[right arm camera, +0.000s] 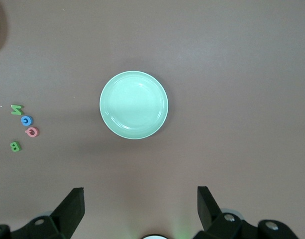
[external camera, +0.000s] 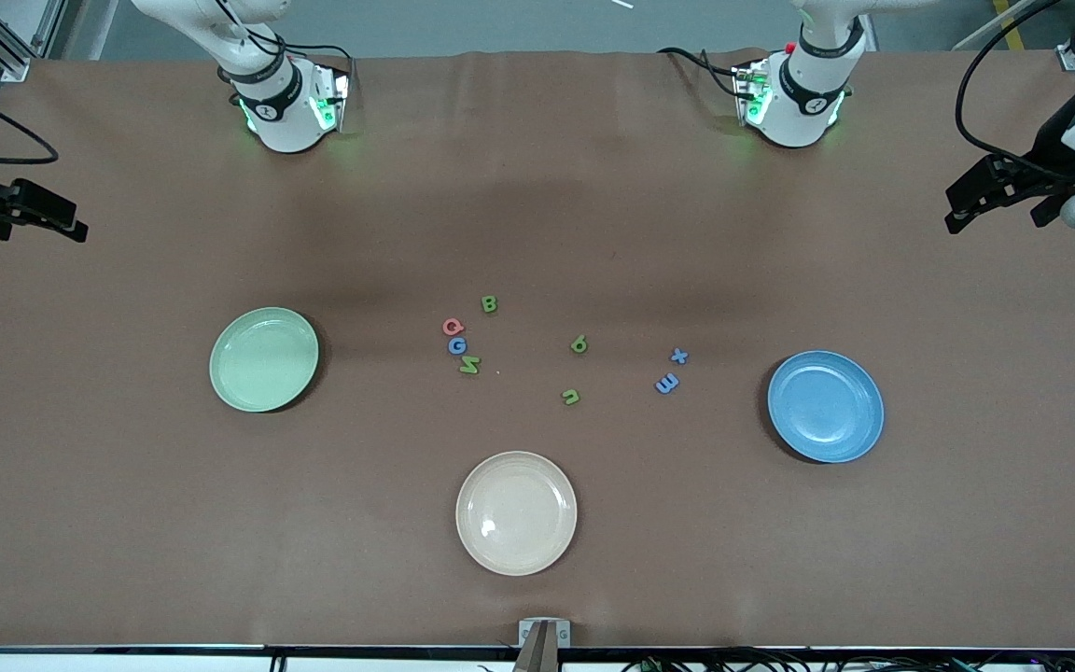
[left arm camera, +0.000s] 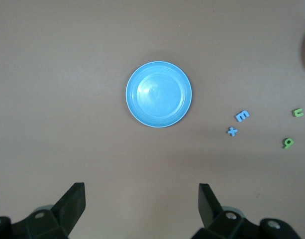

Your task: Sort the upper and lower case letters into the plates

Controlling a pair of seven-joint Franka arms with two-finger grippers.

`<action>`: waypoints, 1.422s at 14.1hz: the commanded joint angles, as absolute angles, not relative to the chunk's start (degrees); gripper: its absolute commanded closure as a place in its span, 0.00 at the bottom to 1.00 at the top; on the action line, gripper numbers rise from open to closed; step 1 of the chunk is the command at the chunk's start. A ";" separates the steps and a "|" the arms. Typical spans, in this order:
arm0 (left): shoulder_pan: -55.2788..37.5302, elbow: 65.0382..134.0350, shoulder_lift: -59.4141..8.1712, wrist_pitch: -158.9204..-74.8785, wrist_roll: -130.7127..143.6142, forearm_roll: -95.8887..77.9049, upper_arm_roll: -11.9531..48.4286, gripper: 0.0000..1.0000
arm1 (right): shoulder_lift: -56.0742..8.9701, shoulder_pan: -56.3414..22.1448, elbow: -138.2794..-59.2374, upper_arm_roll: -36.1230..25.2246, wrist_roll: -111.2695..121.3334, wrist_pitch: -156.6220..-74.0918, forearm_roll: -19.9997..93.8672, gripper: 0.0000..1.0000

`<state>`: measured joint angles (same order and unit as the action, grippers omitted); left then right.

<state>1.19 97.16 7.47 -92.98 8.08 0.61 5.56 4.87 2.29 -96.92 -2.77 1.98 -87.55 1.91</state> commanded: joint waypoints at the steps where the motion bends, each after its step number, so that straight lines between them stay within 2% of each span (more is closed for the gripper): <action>1: 1.41 95.19 7.03 -90.97 7.56 0.79 5.54 0.00 | 7.91 1.49 -100.28 -2.55 1.50 -88.95 1.23 0.00; 6: 1.32 94.48 6.68 -90.62 7.65 0.88 5.54 0.00 | 8.17 1.58 -100.11 -2.46 1.05 -88.59 1.32 0.00; 9: 1.41 92.03 4.31 -90.18 7.91 0.79 5.54 0.00 | 8.17 1.58 -100.11 -2.55 1.05 -88.59 1.32 0.00; 12: 0.53 92.55 1.42 -90.78 9.05 -0.09 6.15 0.00 | 8.00 1.67 -100.11 -2.55 1.05 -88.59 1.32 0.00; 16: -1.05 93.25 -5.17 -95.44 13.70 0.52 9.82 0.00 | 7.91 1.67 -99.93 -2.55 1.14 -87.98 1.32 0.00; 18: -1.32 97.18 -7.11 -100.51 17.65 0.70 11.77 0.00 | 7.91 1.76 -99.93 -2.64 1.05 -87.98 1.32 0.00; 20: -1.14 104.38 -6.94 -110.69 17.06 0.79 13.00 0.00 | 7.82 1.67 -99.93 -2.64 1.05 -87.98 1.41 0.00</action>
